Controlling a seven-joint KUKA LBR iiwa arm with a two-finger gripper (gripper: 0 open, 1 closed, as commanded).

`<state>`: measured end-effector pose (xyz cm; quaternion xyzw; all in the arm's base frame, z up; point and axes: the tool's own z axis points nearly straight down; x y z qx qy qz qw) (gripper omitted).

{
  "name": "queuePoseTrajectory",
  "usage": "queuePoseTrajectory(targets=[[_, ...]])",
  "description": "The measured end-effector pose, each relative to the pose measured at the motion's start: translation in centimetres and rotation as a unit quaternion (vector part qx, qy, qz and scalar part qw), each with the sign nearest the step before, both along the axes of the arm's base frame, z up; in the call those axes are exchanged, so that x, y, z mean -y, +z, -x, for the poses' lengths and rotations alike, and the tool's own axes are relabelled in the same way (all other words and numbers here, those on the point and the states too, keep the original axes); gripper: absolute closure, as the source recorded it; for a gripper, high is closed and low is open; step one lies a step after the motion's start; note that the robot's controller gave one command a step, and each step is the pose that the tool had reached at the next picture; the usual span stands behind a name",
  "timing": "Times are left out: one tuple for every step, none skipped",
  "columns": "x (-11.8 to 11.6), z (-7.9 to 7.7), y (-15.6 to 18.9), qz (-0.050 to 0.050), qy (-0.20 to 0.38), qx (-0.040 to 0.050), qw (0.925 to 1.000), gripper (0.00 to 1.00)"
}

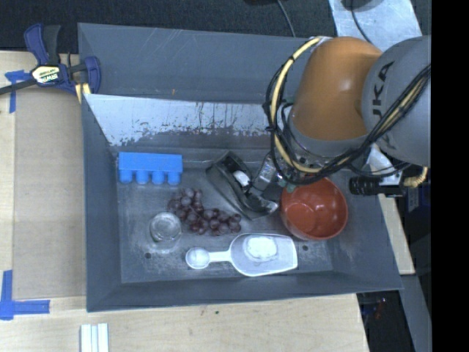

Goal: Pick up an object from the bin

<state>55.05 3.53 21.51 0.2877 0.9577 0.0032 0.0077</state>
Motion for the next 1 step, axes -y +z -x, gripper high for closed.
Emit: queuePoseTrajectory(targets=[[0.36, -0.74, 0.39, 0.000, -0.020, 0.0004, 0.9998, 1.00]])
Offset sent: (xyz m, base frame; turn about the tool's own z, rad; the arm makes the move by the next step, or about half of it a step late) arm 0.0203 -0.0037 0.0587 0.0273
